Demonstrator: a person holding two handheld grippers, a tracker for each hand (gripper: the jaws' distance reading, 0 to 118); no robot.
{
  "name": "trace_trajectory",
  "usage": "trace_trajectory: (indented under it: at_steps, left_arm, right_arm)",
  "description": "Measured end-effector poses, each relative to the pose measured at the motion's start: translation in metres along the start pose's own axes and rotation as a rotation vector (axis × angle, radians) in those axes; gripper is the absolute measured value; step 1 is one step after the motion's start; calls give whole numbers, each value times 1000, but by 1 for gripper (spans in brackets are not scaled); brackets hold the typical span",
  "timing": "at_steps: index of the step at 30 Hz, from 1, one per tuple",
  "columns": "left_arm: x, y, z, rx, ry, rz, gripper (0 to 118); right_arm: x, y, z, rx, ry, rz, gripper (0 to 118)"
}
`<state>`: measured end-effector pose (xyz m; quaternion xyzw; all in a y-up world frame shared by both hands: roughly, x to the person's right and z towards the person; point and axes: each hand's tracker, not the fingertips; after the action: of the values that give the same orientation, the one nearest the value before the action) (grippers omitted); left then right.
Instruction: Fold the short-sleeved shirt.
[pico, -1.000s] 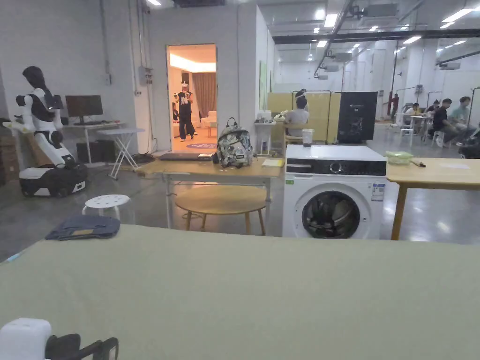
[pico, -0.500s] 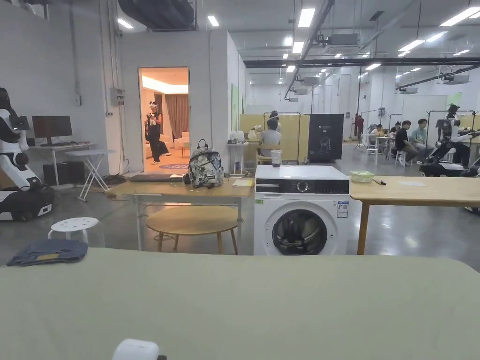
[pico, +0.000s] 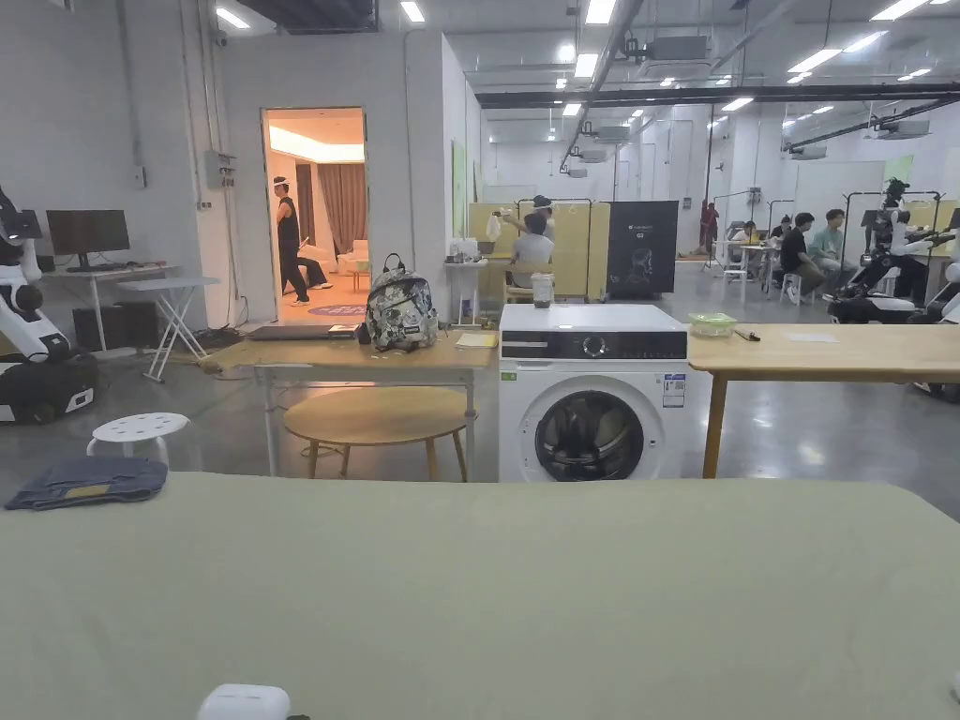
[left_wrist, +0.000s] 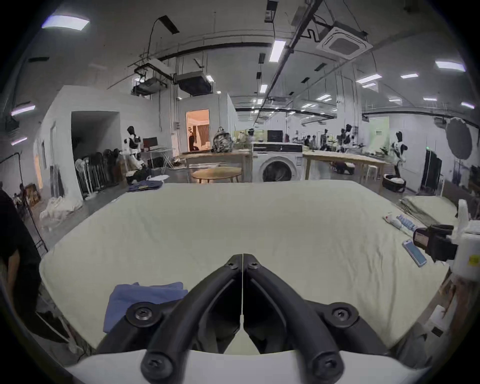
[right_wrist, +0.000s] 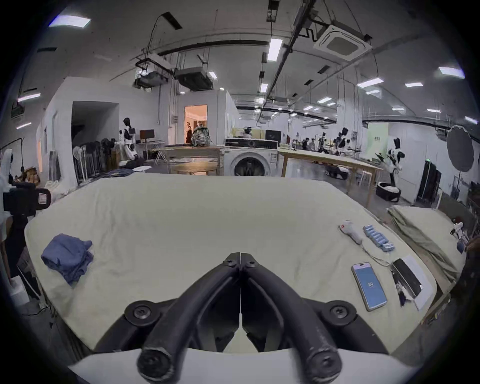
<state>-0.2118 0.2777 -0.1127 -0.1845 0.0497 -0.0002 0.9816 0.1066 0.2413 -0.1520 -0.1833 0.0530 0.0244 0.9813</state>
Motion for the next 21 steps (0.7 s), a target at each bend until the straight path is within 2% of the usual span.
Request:
trace_trajectory:
  at_steps: [6, 8, 9, 10, 11, 12, 13, 14, 17, 21]
  left_arm:
    - [0, -4, -1, 7, 22, -23, 0]
    - [0, -5, -3, -4, 26, -77, 0]
    - [-1, -6, -4, -11, 11, -87, 9]
    - [-2, -5, -5, -31, -9, -64, 29]
    - [-4, -5, -7, -53, -33, -28, 48]
    - [-7, -5, -8, -51, -50, 2, 65]
    - [-9, -6, -8, -39, -52, 34, 77]
    - [-10, -6, -8, -39, -55, 59, 81]
    - [-11, -5, -9, -31, -44, 71, 81]
    - [-8, -6, -6, -18, -43, 41, 81]
  right_arm:
    - [0, 3, -2, 7, 25, -23, 0]
    - [5, 5, 1, 22, 94, -65, 4]
    - [7, 6, 1, 21, 111, -81, 18]
    - [6, 6, 0, 21, 97, -78, 48]
    - [4, 6, 0, 27, 81, -69, 69]
    - [3, 6, 0, 35, 62, -55, 82]
    - [1, 6, -1, 30, 61, -47, 84]
    - [0, 6, -2, 22, 54, -39, 85]
    - [-2, 5, -5, 13, 44, -22, 85]
    - [-2, 4, -7, 6, 39, -26, 91]
